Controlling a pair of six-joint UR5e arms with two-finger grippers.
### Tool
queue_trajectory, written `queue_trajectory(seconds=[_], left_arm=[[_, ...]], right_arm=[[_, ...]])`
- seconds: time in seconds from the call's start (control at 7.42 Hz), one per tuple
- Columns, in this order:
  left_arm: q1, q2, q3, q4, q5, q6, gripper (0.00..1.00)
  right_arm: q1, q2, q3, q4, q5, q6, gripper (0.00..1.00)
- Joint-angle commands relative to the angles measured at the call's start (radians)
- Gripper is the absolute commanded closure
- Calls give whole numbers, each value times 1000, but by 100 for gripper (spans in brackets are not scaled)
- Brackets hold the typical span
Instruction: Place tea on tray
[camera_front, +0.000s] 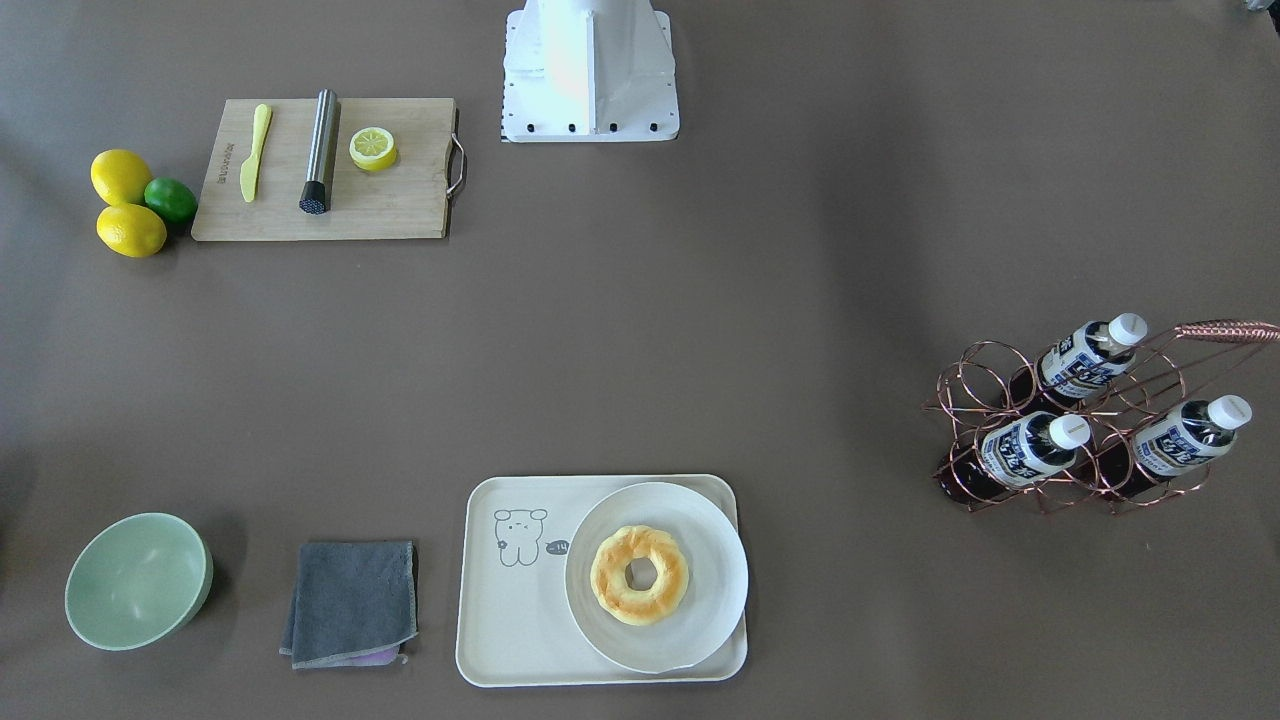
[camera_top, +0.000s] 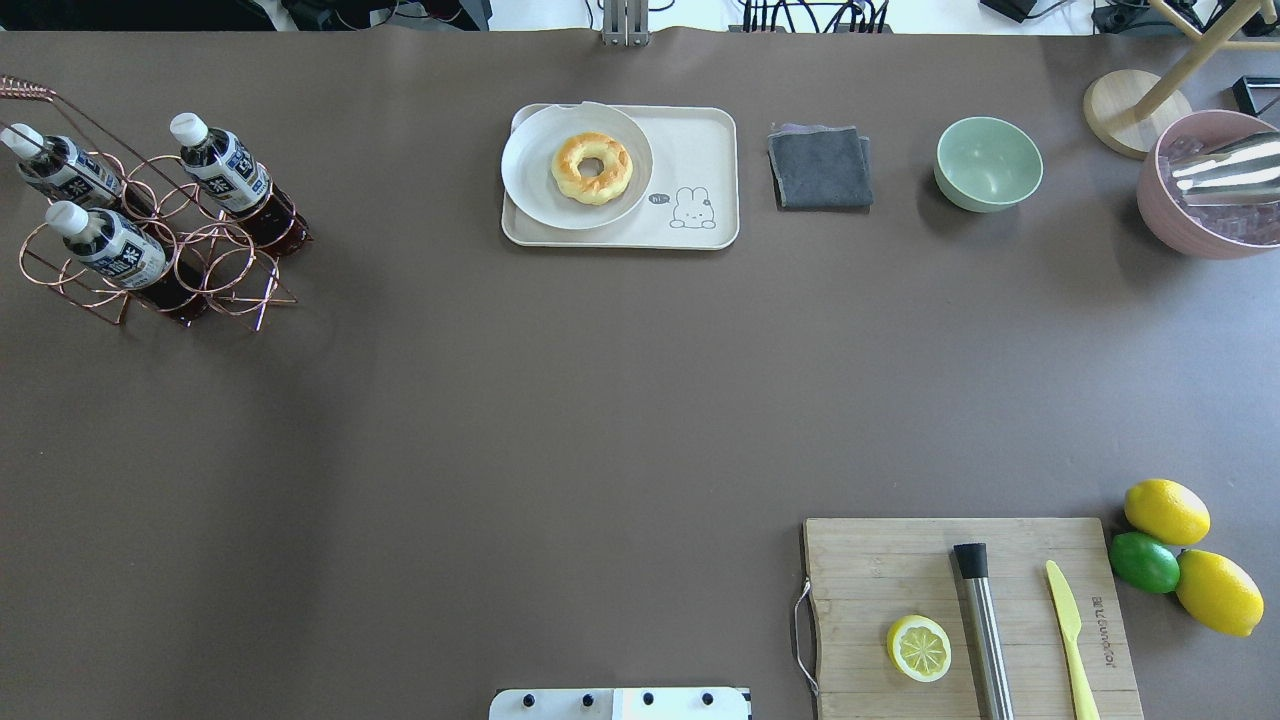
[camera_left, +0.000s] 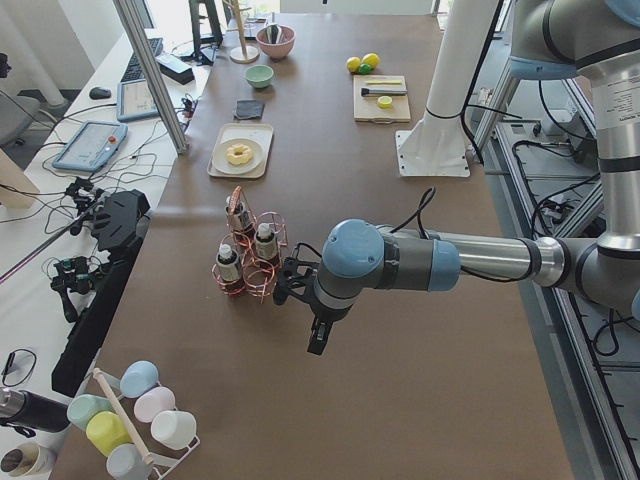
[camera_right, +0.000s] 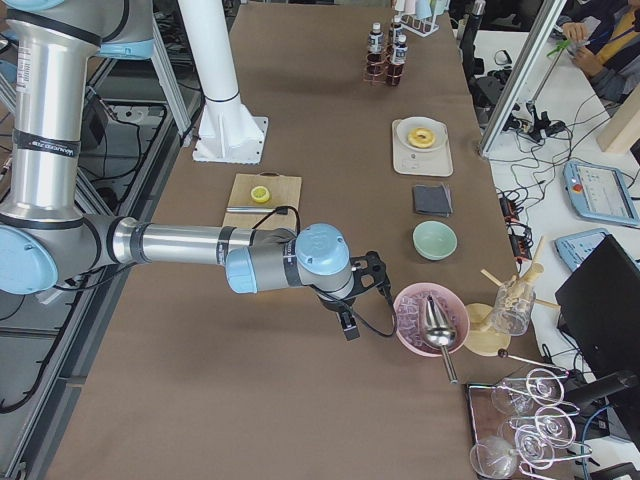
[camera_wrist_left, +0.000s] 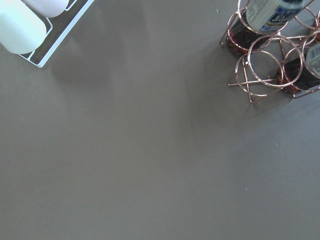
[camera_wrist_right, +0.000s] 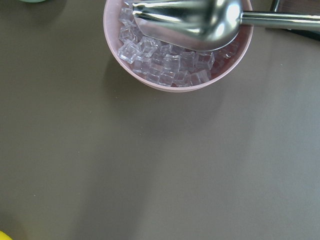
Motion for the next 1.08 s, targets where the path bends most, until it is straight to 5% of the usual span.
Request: queue_trajectory(seconds=[0.0, 0.94], left_arm=[[-17, 17, 12, -42, 14, 71, 3], [-8, 31, 9, -45, 13, 71, 3]], right_arm=[[0, -8, 4, 5, 41, -1, 0], [-20, -7, 3, 14, 27, 31, 0]])
